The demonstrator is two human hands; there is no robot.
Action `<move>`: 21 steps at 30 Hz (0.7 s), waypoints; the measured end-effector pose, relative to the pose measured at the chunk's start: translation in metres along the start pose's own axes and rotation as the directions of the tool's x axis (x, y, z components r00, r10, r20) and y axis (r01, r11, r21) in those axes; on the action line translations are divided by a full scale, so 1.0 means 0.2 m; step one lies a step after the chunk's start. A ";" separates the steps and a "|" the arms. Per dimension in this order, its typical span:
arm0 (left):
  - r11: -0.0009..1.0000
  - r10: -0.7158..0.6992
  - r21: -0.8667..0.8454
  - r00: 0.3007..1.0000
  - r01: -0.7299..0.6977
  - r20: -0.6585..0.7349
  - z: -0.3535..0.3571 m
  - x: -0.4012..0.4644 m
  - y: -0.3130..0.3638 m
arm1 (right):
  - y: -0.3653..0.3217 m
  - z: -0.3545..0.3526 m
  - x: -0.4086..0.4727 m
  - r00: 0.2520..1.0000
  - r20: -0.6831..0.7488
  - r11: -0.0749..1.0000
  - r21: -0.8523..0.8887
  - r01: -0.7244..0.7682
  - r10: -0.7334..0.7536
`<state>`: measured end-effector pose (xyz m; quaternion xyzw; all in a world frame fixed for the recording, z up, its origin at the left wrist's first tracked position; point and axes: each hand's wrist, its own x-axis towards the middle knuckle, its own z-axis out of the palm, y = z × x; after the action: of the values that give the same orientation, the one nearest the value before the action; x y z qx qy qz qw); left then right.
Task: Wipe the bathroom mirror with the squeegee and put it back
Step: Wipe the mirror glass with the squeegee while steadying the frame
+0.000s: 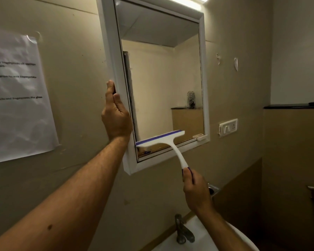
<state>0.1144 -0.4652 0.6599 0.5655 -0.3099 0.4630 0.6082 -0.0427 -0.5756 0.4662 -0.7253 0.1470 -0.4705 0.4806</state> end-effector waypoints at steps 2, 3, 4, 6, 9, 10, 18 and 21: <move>1.000 -0.003 -0.002 1.000 0.003 0.000 0.00 0.00 0.00 | -0.05 -0.02 0.04 0.999 -0.027 0.999 -0.029 0.033 -0.034; 1.000 -0.007 -0.007 1.000 0.007 0.010 0.00 0.00 -0.01 | -0.09 -0.03 0.06 0.998 -0.044 0.998 -0.038 0.052 -0.053; 1.000 -0.009 -0.013 1.000 0.009 0.016 0.00 0.00 -0.01 | -0.13 -0.03 0.09 0.996 -0.059 0.997 -0.037 0.062 -0.065; 1.000 -0.003 -0.027 1.000 0.004 0.019 0.00 -0.01 -0.01 | -0.20 -0.03 0.15 0.996 -0.069 0.998 -0.022 0.053 -0.055; 0.999 0.005 -0.035 1.000 -0.004 0.014 -0.01 -0.01 -0.01 | -0.21 -0.03 0.15 0.998 -0.054 0.999 -0.033 0.022 -0.024; 0.999 0.003 -0.034 1.000 -0.003 0.015 -0.01 -0.01 -0.01 | -0.19 -0.03 0.13 0.999 -0.049 0.999 -0.041 0.016 -0.018; 1.000 0.017 0.005 1.000 -0.017 -0.011 0.00 -0.02 -0.03 | 0.02 -0.05 -0.06 0.998 -0.013 0.993 -0.094 -0.066 0.065; 1.000 0.014 0.003 1.000 -0.014 -0.026 0.00 -0.02 -0.03 | -0.06 -0.04 0.01 0.999 -0.040 1.000 -0.025 -0.012 0.011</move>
<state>0.1180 -0.4664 0.6539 0.5583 -0.3051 0.4750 0.6080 -0.0507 -0.5745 0.4782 -0.7208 0.1666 -0.4803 0.4712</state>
